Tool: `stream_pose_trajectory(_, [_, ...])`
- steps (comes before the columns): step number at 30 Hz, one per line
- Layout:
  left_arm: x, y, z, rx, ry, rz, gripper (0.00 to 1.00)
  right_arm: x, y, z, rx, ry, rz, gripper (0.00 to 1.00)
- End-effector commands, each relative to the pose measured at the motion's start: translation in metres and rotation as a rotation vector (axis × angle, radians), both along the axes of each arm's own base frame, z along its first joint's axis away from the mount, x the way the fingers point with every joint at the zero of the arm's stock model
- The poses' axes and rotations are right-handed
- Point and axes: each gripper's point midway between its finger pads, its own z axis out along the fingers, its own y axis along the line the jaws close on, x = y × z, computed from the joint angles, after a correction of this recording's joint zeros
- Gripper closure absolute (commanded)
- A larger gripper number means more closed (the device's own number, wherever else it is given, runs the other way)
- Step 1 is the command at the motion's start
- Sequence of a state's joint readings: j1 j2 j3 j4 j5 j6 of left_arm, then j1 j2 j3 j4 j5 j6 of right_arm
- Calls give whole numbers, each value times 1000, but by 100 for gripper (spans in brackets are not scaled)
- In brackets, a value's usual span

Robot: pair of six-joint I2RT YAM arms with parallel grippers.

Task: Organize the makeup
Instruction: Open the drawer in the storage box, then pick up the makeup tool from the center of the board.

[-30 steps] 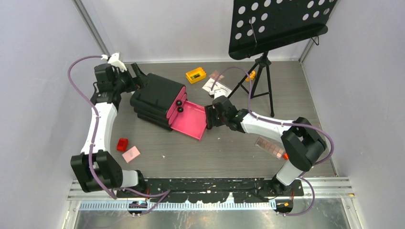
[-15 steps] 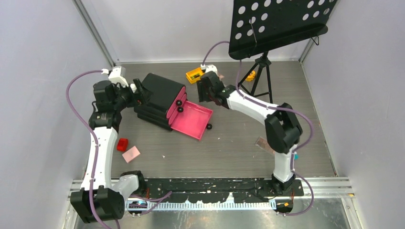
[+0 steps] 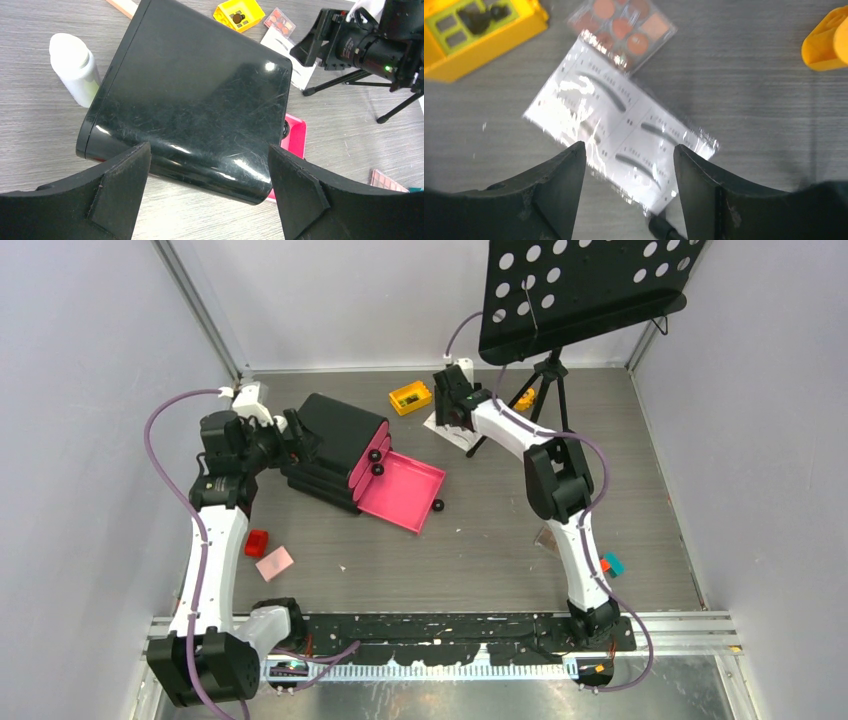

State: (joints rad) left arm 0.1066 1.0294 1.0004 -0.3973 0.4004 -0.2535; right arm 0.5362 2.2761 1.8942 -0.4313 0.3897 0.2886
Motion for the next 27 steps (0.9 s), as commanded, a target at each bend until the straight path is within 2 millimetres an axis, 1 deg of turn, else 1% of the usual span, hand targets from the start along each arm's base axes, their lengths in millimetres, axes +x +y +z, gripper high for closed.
stream_pose_trajectory(1, [-1, -5, 11, 1, -48, -32, 11, 40, -4, 39, 91, -135, -149, 30])
stream_pose_trajectory(2, [-1, -5, 11, 1, -48, -31, 11, 44, -2, 37, 106, -139, -163, 30])
stream_pose_trajectory(4, [-2, -5, 12, 0, -49, -31, 11, 55, -1, 45, 147, -175, -211, 28])
stream_pose_trajectory(6, [-2, -6, 13, -1, -52, -34, 11, 63, -1, 50, 184, -202, -258, 24])
stream_pose_trajectory(7, [-2, -6, 13, -3, -52, -35, 11, 66, 2, 51, 207, -210, -273, 19])
stream_pose_trajectory(10, [-2, -7, 14, -8, -52, -39, 11, 76, 7, 52, 267, -236, -313, 15])
stream_pose_trajectory(14, [-2, -9, 14, -16, -49, -43, 11, 86, 5, 50, 333, -277, -428, 13])
stream_pose_trajectory(15, [-2, -9, 14, -19, -49, -45, 11, 88, 4, 46, 339, -284, -455, 13])
stream_pose_trajectory(17, [-2, -9, 15, -19, -51, -47, 11, 91, 1, 46, 346, -314, -513, 12])
stream_pose_trajectory(20, [-2, -10, 17, -19, -52, -52, 11, 98, 3, 44, 349, -343, -533, 12])
stream_pose_trajectory(23, [-3, -12, 18, -24, -52, -64, 11, 105, 4, 48, 310, -382, -531, 12])
stream_pose_trajectory(27, [-5, -12, 21, -8, -54, -69, 11, 111, 1, 39, 276, -399, -546, 11])
